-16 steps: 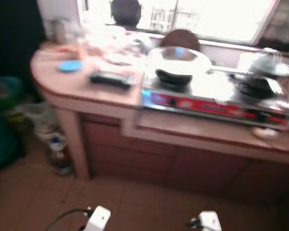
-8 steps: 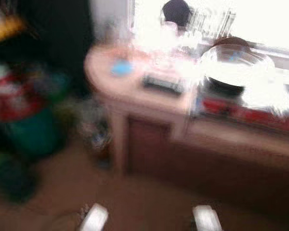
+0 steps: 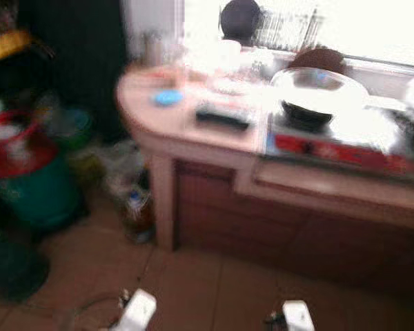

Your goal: Kitchen organization

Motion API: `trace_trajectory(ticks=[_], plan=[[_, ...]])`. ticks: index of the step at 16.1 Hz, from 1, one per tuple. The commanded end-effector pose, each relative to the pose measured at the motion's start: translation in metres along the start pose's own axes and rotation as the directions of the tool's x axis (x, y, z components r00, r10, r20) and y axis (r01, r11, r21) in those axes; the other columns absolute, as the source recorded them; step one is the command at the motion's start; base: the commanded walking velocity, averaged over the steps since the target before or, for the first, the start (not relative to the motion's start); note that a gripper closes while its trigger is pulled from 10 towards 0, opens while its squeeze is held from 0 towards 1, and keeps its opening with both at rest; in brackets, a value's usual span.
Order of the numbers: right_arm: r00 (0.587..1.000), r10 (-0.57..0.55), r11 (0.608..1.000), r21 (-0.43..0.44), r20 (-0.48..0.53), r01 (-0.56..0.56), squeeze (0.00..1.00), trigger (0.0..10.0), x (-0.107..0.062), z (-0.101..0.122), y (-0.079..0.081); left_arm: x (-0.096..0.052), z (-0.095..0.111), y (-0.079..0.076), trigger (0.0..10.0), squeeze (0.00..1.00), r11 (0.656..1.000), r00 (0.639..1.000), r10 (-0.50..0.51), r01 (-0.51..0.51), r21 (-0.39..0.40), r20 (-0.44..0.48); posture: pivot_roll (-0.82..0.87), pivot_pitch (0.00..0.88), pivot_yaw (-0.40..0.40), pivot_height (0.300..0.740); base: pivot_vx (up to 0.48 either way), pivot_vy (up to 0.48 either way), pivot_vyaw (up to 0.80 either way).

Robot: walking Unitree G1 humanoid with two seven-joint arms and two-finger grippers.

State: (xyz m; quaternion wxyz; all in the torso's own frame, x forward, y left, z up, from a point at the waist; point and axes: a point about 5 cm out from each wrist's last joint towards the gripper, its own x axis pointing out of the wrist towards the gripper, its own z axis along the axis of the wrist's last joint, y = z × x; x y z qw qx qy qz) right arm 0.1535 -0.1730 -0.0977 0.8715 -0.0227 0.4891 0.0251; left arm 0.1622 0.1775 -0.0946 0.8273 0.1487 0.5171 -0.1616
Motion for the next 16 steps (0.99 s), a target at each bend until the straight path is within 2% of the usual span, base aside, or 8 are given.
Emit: trace_trajectory(ticks=[1,11,16], plan=[[1.0,0.005,1.0,0.006,-0.012,-0.005,0.0,10.0,-0.0002,-0.0031,0.0029,-0.0003,0.0033,0.0049,10.0,0.0,1.0,1.0,0.015,-0.015,0.008,0.001,0.16,0.0,-0.041,0.74,0.0,0.0,0.0],[1.0,0.005,1.0,-0.013,-0.016,-0.005,0.0,10.0,-0.0004,-0.0042,0.0025,-0.0004,0.0026,0.0052,10.0,0.0,1.0,1.0,0.017,-0.017,0.014,-0.002,0.16,0.0,-0.043,0.74,0.0,0.0,0.0],[1.0,-0.024,0.998,0.065,-0.004,0.024,0.0,10.0,0.0,-0.0018,0.0014,-0.0013,0.0035,0.0098,10.0,0.0,0.997,1.0,0.027,-0.026,0.071,-0.004,0.14,0.0,0.006,0.74,0.0,0.0,0.0]])
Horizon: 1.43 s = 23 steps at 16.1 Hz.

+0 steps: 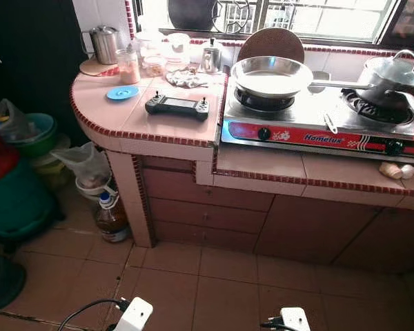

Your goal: Kitchen organization

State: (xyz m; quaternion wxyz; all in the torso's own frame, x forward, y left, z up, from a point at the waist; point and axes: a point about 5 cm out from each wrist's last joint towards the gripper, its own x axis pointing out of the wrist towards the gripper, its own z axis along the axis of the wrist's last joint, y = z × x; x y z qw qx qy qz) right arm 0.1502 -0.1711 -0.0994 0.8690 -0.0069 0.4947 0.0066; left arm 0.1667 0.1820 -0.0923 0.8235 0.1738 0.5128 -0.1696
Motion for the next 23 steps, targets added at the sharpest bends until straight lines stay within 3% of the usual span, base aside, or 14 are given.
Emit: trace_trajectory(ticks=[1,3,9,13,23], plan=[[1.0,-0.011,0.999,0.03,0.009,0.011,0.0,10.0,0.0,0.002,0.0,-0.001,0.001,0.005,10.0,0.0,0.999,1.0,0.014,-0.014,0.039,-0.003,0.13,0.0,0.017,0.74,0.0,0.0,0.0],[1.0,-0.015,0.998,0.06,0.005,0.015,0.0,10.0,0.0,-0.001,0.001,-0.001,0.005,0.008,10.0,0.0,0.998,1.0,0.008,-0.008,0.062,0.002,0.13,0.0,0.035,0.74,0.0,0.0,-0.24],[1.0,-0.021,0.999,0.032,-0.022,0.021,0.0,10.0,-0.003,-0.014,-0.001,-0.001,0.007,0.007,10.0,0.0,0.999,1.0,-0.008,0.007,0.052,0.011,0.12,0.0,0.026,0.74,0.0,0.0,0.0],[1.0,-0.03,0.999,0.02,-0.004,0.03,0.0,10.0,-0.002,-0.006,-0.008,0.0,0.006,0.005,10.0,0.0,0.999,1.0,-0.014,0.013,0.05,0.009,0.12,0.0,0.015,0.74,0.0,-0.278,0.0],[1.0,-0.021,1.0,-0.006,-0.011,0.021,0.0,10.0,-0.002,-0.007,-0.005,0.0,0.005,0.004,10.0,0.0,0.998,1.0,-0.018,0.018,0.064,0.002,0.12,0.0,0.013,0.74,0.0,-0.392,0.0]])
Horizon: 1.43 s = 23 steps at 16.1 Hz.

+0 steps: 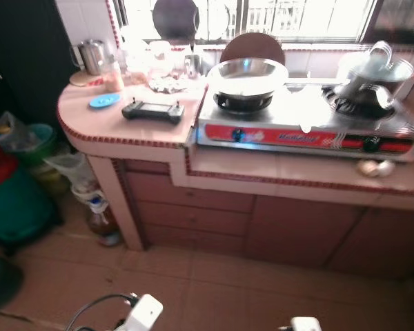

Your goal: Kitchen organization

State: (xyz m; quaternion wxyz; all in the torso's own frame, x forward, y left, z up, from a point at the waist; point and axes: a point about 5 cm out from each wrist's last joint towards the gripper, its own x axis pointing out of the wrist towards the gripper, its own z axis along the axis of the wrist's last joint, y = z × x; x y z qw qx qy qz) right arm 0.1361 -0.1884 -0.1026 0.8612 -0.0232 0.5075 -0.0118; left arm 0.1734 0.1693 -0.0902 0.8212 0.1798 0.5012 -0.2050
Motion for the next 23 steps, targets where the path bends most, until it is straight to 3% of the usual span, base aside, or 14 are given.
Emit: trace_trajectory(ticks=[1,13,18,23], plan=[[0.999,0.026,1.0,0.002,0.02,-0.026,0.0,10.0,0.0018,0.0072,0.0118,-0.0033,-0.0072,0.0116,10.0,0.0,1.0,0.999,0.03,-0.029,0.011,-0.026,0.12,0.0,0.011,0.74,0.0,-0.368,0.0],[0.999,0.026,1.0,-0.009,0.022,-0.026,0.0,10.0,0.0025,0.0111,0.009,-0.0027,-0.0056,0.011,10.0,0.0,0.999,0.999,0.043,-0.043,-0.023,-0.022,0.12,0.0,-0.001,0.74,0.0,-0.029,0.0],[0.999,0.032,0.999,-0.009,0.023,-0.032,0.0,10.0,0.0026,0.0116,0.0112,-0.0028,-0.0049,0.0122,10.0,0.0,0.999,0.999,0.046,-0.047,-0.01,-0.027,0.12,0.0,0.005,0.74,0.0,0.0,-0.71],[0.999,0.045,0.998,-0.055,0.023,-0.044,0.0,10.0,0.0026,0.0118,0.0128,-0.0026,-0.004,0.0125,10.0,0.0,0.999,0.998,0.05,-0.05,0.002,-0.032,0.13,0.0,0.002,0.74,0.0,0.0,0.24]])
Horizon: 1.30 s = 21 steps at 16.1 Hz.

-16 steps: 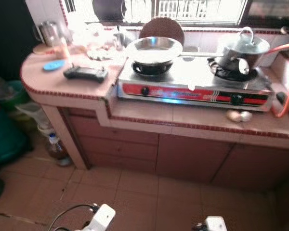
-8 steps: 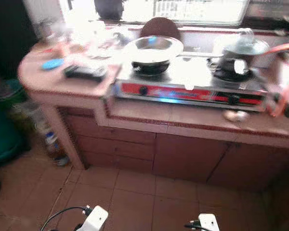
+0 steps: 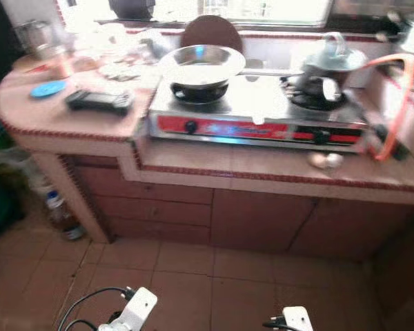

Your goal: Kitchen organization

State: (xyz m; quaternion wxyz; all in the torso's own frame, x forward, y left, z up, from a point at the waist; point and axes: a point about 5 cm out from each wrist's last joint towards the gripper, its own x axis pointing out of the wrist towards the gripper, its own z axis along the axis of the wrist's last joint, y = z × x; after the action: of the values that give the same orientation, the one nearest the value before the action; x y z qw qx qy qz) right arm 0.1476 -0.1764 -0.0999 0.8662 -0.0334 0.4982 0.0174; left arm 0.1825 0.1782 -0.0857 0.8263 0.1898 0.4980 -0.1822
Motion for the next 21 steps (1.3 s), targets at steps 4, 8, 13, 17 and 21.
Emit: trace_trajectory(ticks=[4,8,13,17,21], plan=[[1.0,0.004,1.0,-0.021,0.003,-0.004,0.0,10.0,0.0,0.002,0.0,-0.001,-0.008,-0.001,10.0,0.0,1.0,0.999,0.003,-0.003,0.012,-0.033,0.14,0.0,-0.013,0.74,0.0,0.0,0.8],[1.0,-0.015,0.999,0.032,0.025,0.014,0.0,10.0,0.002,0.01,-0.002,-0.001,-0.006,0.002,10.0,0.0,0.999,0.999,0.018,-0.016,0.036,-0.04,0.11,0.0,0.036,0.74,0.0,0.0,0.0],[0.999,-0.049,0.993,0.108,-0.011,0.05,0.0,10.0,-0.002,-0.008,0.0,0.0,-0.001,-0.001,10.0,0.0,0.993,0.999,-0.004,0.009,0.118,-0.039,0.03,0.0,0.108,0.74,0.0,0.0,0.0],[0.994,-0.094,0.99,0.1,-0.051,0.099,0.0,10.0,-0.008,-0.028,-0.02,0.003,0.002,-0.013,10.0,0.0,0.991,0.999,-0.024,0.028,0.129,-0.032,0.0,0.0,0.062,0.74,0.0,0.0,0.0],[0.994,-0.101,0.994,0.041,-0.029,0.102,0.0,10.0,-0.008,-0.02,-0.03,0.004,0.003,-0.02,10.0,0.0,0.997,1.0,-0.023,0.024,0.076,-0.014,0.03,0.0,-0.01,0.74,0.0,0.0,0.0]])
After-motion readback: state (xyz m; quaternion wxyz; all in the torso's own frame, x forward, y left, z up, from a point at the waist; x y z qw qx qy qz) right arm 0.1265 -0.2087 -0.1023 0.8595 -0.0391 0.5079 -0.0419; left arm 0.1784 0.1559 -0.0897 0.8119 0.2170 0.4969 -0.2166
